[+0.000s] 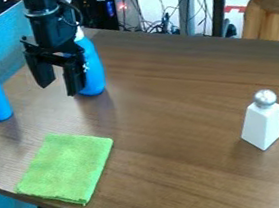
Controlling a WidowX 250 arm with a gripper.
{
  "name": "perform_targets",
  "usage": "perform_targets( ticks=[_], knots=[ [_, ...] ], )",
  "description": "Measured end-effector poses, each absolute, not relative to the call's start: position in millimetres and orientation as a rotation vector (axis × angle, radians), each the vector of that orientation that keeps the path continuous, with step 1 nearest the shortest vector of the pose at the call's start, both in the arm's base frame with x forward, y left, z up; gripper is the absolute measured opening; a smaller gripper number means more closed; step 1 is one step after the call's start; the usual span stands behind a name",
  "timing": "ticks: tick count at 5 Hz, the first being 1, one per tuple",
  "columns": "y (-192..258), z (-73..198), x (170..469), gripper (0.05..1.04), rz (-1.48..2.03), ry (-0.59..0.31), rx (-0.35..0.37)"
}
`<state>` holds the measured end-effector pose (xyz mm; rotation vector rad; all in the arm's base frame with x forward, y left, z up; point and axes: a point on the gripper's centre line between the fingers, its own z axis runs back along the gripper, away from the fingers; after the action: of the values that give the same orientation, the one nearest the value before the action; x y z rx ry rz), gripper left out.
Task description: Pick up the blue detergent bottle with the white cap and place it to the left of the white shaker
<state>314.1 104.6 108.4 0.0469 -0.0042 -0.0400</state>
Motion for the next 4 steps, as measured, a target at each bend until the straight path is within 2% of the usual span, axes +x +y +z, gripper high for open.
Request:
perform_targets(
  ticks=[1, 2, 3, 4],
  knots=[
    [104, 97, 312, 1.001, -0.042, 0.032, 0.033],
    [106, 99, 320, 1.001, -0.114, -0.007, -0.017],
    [117, 111, 325, 1.001, -0.140, -0.047, -0.044],
    [123, 127, 334, 1.001, -0.153, -0.089, -0.036]
  ],
)
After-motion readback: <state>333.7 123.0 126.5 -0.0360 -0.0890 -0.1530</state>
